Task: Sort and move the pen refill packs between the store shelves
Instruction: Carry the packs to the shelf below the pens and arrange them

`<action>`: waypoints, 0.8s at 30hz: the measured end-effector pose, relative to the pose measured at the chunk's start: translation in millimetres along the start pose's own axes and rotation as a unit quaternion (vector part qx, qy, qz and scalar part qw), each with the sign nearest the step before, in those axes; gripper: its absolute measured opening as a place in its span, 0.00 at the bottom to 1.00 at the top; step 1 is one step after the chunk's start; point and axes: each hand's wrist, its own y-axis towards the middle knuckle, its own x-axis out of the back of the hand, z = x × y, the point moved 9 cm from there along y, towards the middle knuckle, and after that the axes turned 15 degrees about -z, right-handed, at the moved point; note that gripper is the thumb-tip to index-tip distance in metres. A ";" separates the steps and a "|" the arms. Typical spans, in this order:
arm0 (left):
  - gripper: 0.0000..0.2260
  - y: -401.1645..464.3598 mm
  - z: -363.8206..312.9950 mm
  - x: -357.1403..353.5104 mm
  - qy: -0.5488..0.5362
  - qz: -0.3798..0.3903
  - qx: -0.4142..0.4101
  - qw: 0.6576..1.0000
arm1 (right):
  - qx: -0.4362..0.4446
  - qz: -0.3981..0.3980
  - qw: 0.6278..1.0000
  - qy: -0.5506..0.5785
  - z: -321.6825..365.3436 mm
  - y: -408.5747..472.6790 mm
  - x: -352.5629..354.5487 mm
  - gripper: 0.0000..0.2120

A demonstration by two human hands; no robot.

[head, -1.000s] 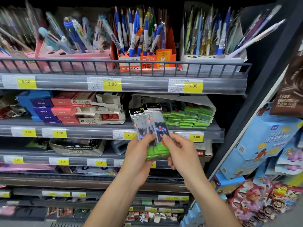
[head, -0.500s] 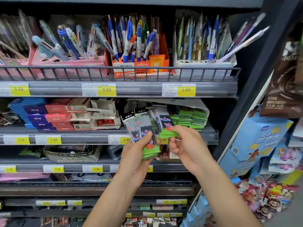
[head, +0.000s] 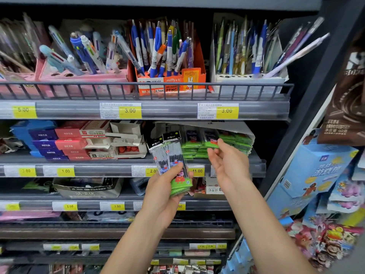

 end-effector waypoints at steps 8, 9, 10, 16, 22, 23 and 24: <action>0.15 5.8 0.6 1.1 -0.005 -0.002 0.005 1.000 | 0.081 -0.024 0.996 -0.009 -20.3 -12.2 10.4 0.15; 0.16 6.2 0.5 1.1 -0.004 -0.001 0.005 1.000 | 0.095 -0.021 0.995 -0.013 -20.4 -12.1 9.6 0.13; 0.16 6.7 0.2 1.1 -0.003 -0.001 0.004 1.000 | 0.106 -0.013 0.994 -0.012 -19.1 -11.7 6.6 0.11; 0.17 8.2 -1.0 0.3 0.002 -0.004 0.003 1.000 | 0.094 -0.025 0.995 0.034 -9.8 3.8 -6.9 0.05; 0.14 7.4 -7.0 0.3 0.020 0.009 -0.011 1.000 | 0.111 -0.024 0.993 -0.028 -3.8 -6.1 3.5 0.07; 0.13 7.2 -8.5 0.4 0.028 0.013 -0.017 0.999 | 0.135 -0.005 0.987 -0.082 -6.6 -14.2 5.9 0.07; 0.12 7.5 -9.8 -0.1 0.039 0.016 -0.024 0.999 | 0.153 0.028 0.978 -0.137 -12.6 -24.4 5.8 0.06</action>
